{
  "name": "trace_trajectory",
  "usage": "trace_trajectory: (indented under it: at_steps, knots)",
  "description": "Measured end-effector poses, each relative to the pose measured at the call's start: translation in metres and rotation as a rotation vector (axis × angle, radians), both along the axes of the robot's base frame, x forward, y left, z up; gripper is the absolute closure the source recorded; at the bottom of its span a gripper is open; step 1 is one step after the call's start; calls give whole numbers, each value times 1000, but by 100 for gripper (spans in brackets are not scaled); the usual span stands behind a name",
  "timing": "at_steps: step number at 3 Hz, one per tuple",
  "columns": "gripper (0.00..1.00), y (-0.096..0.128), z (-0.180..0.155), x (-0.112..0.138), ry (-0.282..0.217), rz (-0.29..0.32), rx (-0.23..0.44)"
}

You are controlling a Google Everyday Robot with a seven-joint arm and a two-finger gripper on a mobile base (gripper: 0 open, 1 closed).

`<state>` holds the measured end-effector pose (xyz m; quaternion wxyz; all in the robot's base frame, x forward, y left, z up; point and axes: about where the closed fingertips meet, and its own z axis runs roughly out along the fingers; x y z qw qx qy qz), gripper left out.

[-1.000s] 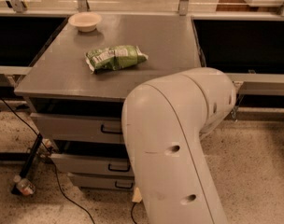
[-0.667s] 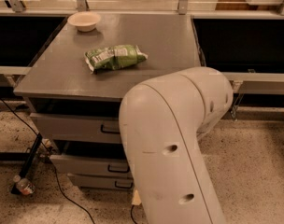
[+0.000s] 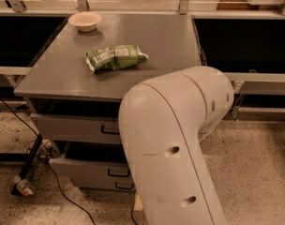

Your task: Open middle drawer

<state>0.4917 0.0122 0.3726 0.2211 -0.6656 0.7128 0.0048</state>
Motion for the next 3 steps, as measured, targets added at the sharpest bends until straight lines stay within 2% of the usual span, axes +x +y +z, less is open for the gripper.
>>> trace_trajectory:
  at_steps: [1,2,3]
  knots:
    - [0,-9,4,-20,-17,35,14]
    - [0,-29,6,-51,-29,52,30]
    - [0,-26,3,-51,-21,59,32]
